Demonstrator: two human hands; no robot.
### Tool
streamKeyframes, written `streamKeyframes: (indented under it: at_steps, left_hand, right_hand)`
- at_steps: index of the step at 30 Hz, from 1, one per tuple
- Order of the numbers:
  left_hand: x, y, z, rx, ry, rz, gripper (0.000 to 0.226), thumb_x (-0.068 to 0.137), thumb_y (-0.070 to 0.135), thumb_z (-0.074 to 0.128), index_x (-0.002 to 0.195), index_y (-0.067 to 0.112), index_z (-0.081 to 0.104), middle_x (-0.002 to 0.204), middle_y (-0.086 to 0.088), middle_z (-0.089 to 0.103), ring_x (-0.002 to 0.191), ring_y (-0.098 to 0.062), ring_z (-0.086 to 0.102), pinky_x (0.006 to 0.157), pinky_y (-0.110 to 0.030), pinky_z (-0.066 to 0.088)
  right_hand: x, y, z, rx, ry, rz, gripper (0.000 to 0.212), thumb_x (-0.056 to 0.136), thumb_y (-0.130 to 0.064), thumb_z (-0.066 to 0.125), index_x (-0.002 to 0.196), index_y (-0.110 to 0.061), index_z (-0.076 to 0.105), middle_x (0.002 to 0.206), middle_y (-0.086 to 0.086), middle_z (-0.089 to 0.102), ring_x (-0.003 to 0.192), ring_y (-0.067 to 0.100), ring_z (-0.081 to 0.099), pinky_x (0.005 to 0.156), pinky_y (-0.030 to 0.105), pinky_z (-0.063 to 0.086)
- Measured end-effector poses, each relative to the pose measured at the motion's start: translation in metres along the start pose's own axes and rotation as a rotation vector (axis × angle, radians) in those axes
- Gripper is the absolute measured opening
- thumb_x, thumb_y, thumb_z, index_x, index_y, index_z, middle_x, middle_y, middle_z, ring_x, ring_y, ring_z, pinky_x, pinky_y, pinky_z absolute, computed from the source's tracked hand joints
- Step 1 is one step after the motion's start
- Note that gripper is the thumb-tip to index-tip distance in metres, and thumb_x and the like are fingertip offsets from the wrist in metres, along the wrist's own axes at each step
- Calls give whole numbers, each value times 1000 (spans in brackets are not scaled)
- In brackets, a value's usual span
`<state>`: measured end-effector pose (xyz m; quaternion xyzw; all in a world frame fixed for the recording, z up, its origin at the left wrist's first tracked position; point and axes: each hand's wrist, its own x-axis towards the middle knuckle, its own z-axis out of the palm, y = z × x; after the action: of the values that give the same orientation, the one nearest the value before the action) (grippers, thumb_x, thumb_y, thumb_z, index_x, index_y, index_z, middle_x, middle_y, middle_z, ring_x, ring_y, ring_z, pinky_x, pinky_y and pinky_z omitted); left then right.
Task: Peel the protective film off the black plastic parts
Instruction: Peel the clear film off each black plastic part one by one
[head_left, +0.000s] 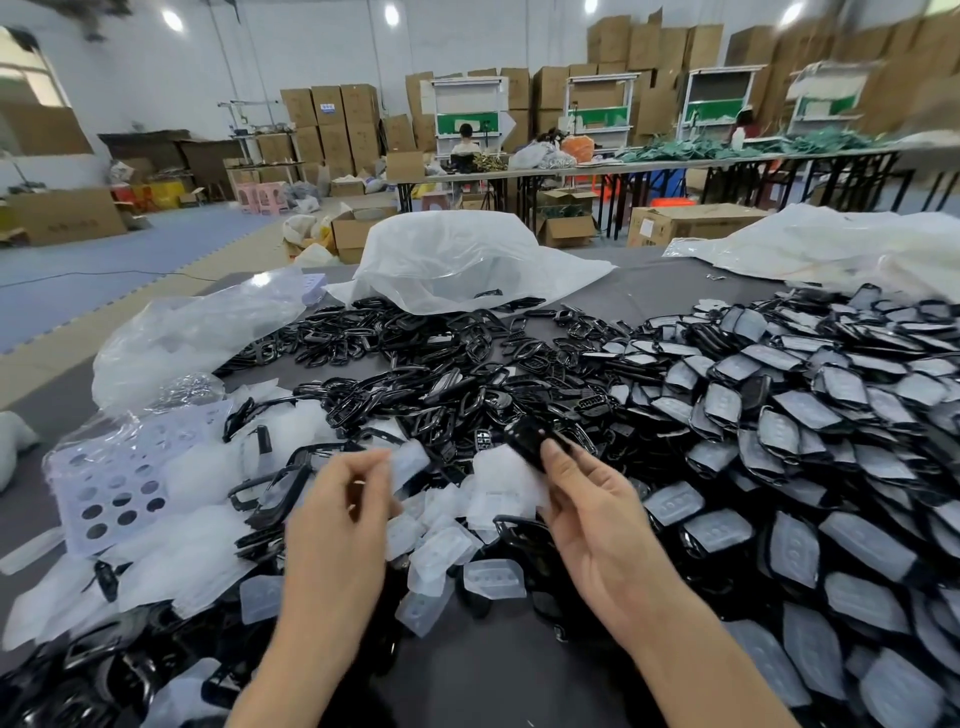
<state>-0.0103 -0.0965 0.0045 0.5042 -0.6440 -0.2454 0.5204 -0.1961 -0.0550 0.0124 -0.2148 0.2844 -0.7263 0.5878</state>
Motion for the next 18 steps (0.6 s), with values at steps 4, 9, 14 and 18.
streamKeyframes:
  at_steps: [4, 9, 14, 18]
  left_hand:
    - [8, -3, -8, -115, 9, -84, 8, 97, 32, 58, 93, 35, 64, 71, 7, 70, 69, -4, 66, 71, -29, 48]
    - [-4, 8, 4, -257, -149, -93, 11, 94, 36, 61, 85, 33, 66, 63, 4, 64, 67, -14, 67, 68, -17, 49]
    - [-11, 12, 10, -290, -285, -34, 17, 82, 52, 54, 88, 41, 65, 70, 1, 63, 67, -12, 67, 65, -16, 51]
    - [-14, 10, 12, -311, -326, -53, 17, 85, 48, 55, 94, 39, 66, 82, 1, 70, 74, -15, 68, 69, -29, 57]
  right_hand:
    - [-1, 0, -3, -318, 27, -73, 18, 81, -21, 69, 95, -16, 79, 110, 9, 76, 99, 15, 71, 88, 28, 56]
    - [-9, 5, 2, -574, -50, -222, 19, 81, -34, 72, 99, -27, 76, 104, -1, 77, 104, 12, 71, 87, 18, 52]
    - [-11, 10, 5, -519, -162, -146, 18, 83, -30, 73, 100, -23, 77, 108, 6, 76, 107, 22, 71, 93, 32, 56]
    - [-10, 12, 5, -494, -131, -137, 19, 81, -30, 73, 97, -23, 78, 106, 5, 76, 100, 19, 73, 83, 26, 58]
